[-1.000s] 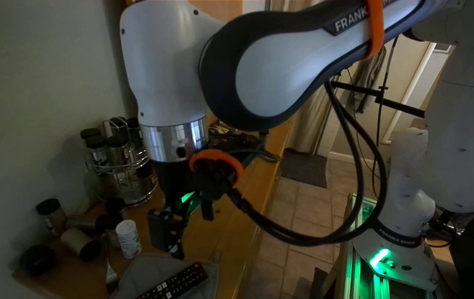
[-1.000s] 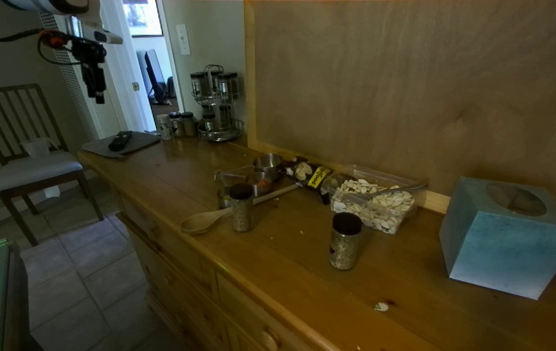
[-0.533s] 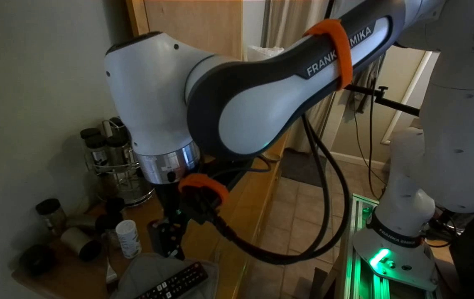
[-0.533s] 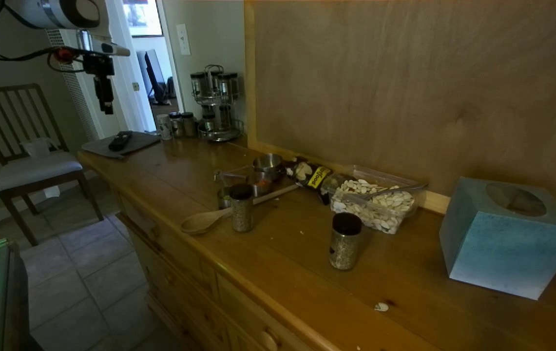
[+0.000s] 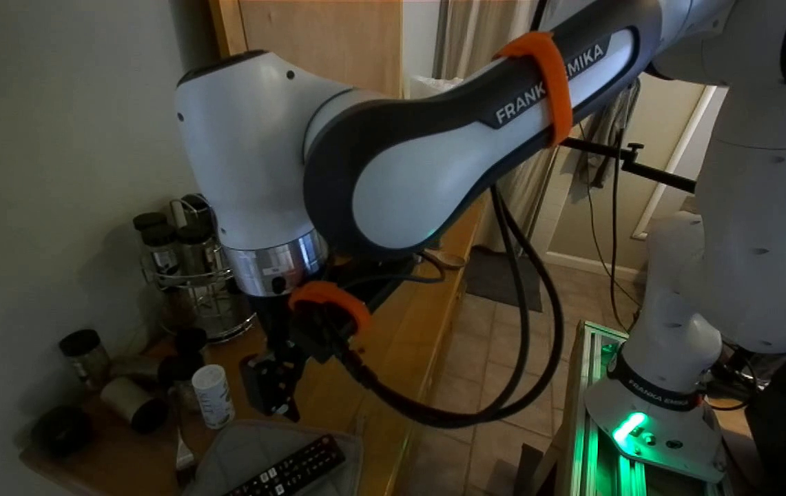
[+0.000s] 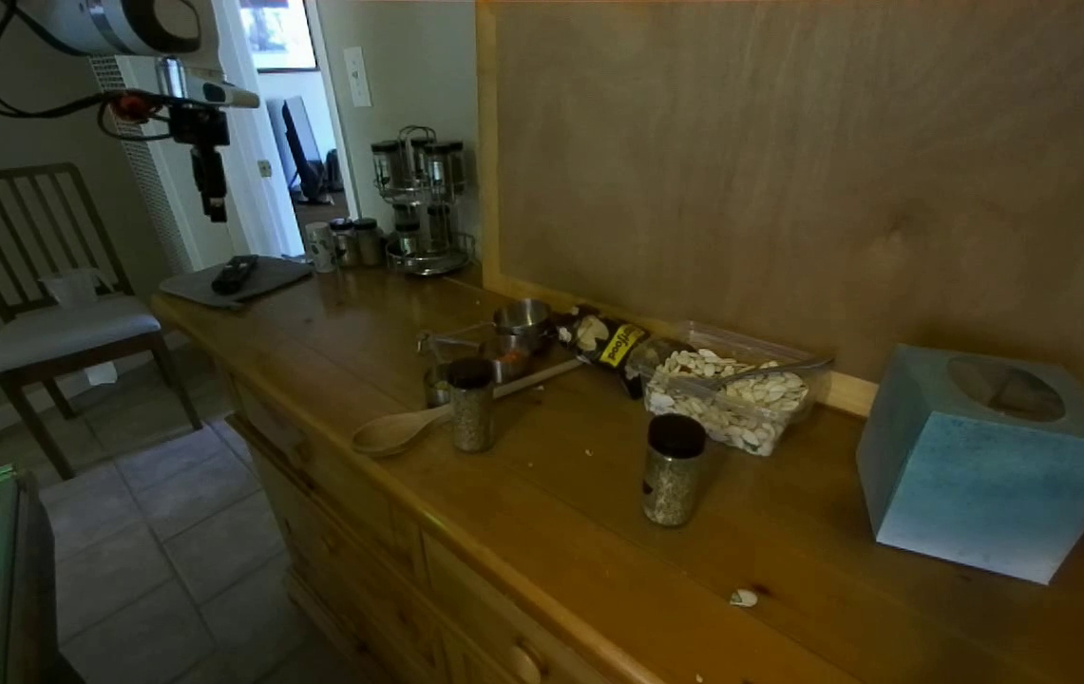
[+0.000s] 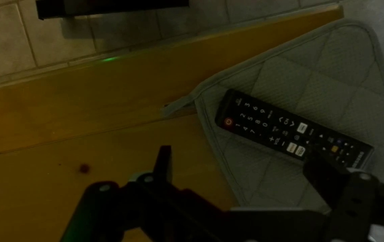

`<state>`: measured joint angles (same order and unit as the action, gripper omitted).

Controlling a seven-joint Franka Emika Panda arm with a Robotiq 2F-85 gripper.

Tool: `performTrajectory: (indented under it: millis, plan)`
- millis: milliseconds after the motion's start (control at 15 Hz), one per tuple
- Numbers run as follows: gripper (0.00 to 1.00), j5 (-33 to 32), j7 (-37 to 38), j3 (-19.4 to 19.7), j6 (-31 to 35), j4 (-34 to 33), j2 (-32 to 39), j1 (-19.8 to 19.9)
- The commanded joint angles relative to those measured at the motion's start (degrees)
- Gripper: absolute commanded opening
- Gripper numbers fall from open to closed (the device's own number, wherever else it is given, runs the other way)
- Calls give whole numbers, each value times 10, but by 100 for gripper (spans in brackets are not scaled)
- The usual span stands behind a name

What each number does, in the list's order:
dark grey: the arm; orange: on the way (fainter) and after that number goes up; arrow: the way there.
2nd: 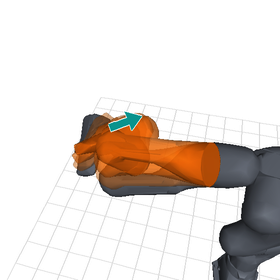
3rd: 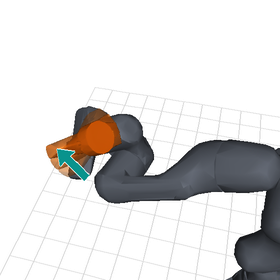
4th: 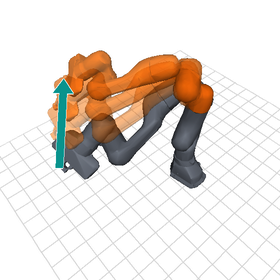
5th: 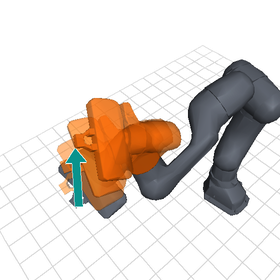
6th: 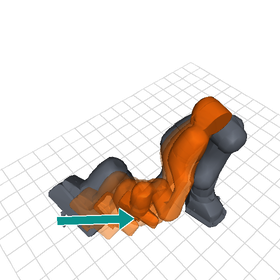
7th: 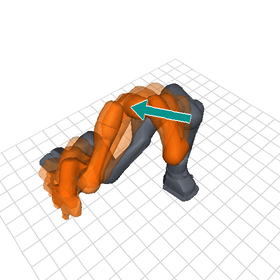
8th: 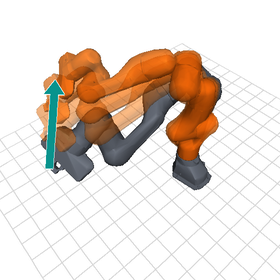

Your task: Move the white bottle to the right side of the spice rack

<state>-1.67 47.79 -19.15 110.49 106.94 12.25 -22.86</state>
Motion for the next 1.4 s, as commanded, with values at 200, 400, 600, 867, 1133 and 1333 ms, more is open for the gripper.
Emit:
performTrajectory:
  millis: [200,400,600,867,1133,1333]
  plan:
    - [100,16,59,24,91,-15,48,-9]
    - [100,-14,72,34,142,-18,70,-20]
    - [100,-58,89,51,150,-29,81,-38]
    - [100,-105,121,68,152,-48,90,-56]
    - [100,-133,143,74,169,-66,105,-65]
    - [100,-148,151,81,195,-74,120,-71]
